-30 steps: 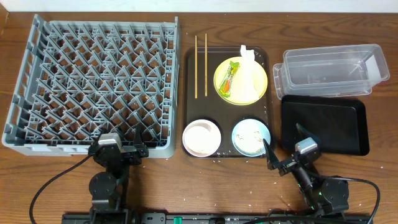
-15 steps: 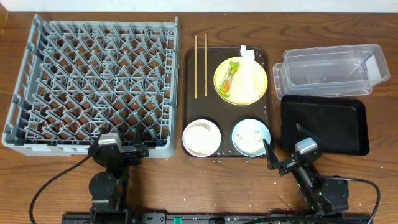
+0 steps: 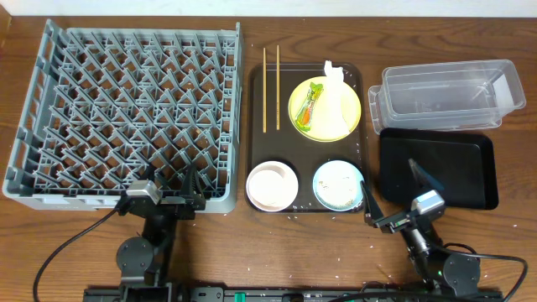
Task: Sort waste into correct bins and load items into the dishwasher
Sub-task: 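Reach right gripper to the white napkin on the yellow plate and grasp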
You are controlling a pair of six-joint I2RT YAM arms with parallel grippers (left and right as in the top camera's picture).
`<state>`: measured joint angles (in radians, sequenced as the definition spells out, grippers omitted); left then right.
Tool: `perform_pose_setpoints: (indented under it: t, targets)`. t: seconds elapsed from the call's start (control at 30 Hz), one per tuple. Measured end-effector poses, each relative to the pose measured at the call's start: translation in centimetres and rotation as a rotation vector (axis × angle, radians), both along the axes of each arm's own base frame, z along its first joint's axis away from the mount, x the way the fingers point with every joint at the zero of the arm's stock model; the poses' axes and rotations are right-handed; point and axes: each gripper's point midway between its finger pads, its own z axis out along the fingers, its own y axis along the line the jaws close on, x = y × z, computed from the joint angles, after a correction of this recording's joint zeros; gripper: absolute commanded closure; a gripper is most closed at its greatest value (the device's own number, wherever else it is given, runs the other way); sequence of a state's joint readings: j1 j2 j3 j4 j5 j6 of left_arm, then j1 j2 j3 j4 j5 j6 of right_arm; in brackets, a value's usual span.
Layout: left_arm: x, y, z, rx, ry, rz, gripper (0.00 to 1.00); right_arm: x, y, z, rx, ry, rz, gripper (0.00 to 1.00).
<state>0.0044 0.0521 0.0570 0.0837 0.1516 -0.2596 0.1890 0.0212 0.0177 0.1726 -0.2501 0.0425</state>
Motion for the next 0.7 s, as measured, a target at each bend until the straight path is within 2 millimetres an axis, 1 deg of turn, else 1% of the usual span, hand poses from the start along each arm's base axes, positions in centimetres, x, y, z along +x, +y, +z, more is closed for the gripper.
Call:
perform_pose_setpoints:
  t: [0.03,0.07,0.1,0.13,0.23,0.27,0.3,0.33,0.37,0.43,0.47,0.53,0.6,0.63,0.67,0.7]
  targets:
    - [-0.2,0.0,2.0,-0.003,-0.002,-0.001,0.04,0.0,0.0,0.7,0.024,0.014,0.004,0.01]
    - [-0.2,0.0,2.8,-0.003,-0.012,-0.002,0.04,0.0,0.0,1.1,0.031,0.015,0.005,0.01]
    - [-0.4,0.0,4.0,-0.003,-0.002,-0.002,0.04,0.0,0.0,2.1,0.043,0.026,0.008,0.01]
    - [-0.5,-0.1,5.7,-0.003,0.014,-0.003,0.04,0.0,0.0,2.7,0.047,0.026,0.009,0.01]
    - [-0.2,-0.3,8.8,0.001,0.094,-0.017,0.04,0.8,0.1,5.8,0.050,0.087,0.009,0.01]
    - [0.1,-0.6,9.5,0.007,0.154,-0.034,0.04,1.5,0.3,6.9,0.044,0.144,0.008,0.01]
    - [0.4,-0.8,9.8,0.012,0.221,-0.051,0.04,1.9,0.3,7.4,0.040,0.184,0.006,0.01]
    - [0.8,-1.0,10.1,0.014,0.275,-0.063,0.04,3.0,0.6,8.3,0.030,0.254,0.004,0.01]
    - [1.3,-1.2,10.6,0.012,0.339,-0.076,0.04,3.6,0.7,8.9,0.025,0.288,0.003,0.01]
    - [2.0,-1.4,10.9,0.009,0.428,-0.090,0.04,5.4,1.1,9.2,-0.001,0.430,-0.002,0.01]
    - [2.3,-1.6,11.2,0.007,0.450,-0.097,0.04,6.6,1.3,9.8,-0.009,0.475,-0.003,0.01]
    - [3.2,-2.0,11.6,0.002,0.469,-0.123,0.04,8.5,1.6,9.2,-0.039,0.594,-0.007,0.01]
    - [3.5,-2.4,11.0,-0.007,0.497,-0.148,0.04,10.2,2.0,7.6,-0.083,0.719,-0.006,0.01]
    - [3.4,-2.6,10.5,-0.012,0.519,-0.159,0.04,11.8,2.3,6.7,-0.107,0.778,-0.006,0.01]
    - [3.5,-2.7,10.2,-0.015,0.531,-0.167,0.04,12.9,2.5,6.0,-0.123,0.804,-0.004,0.01]
    - [3.5,-2.8,10.1,-0.017,0.538,-0.173,0.04,13.7,2.7,5.2,-0.129,0.830,-0.001,0.01]
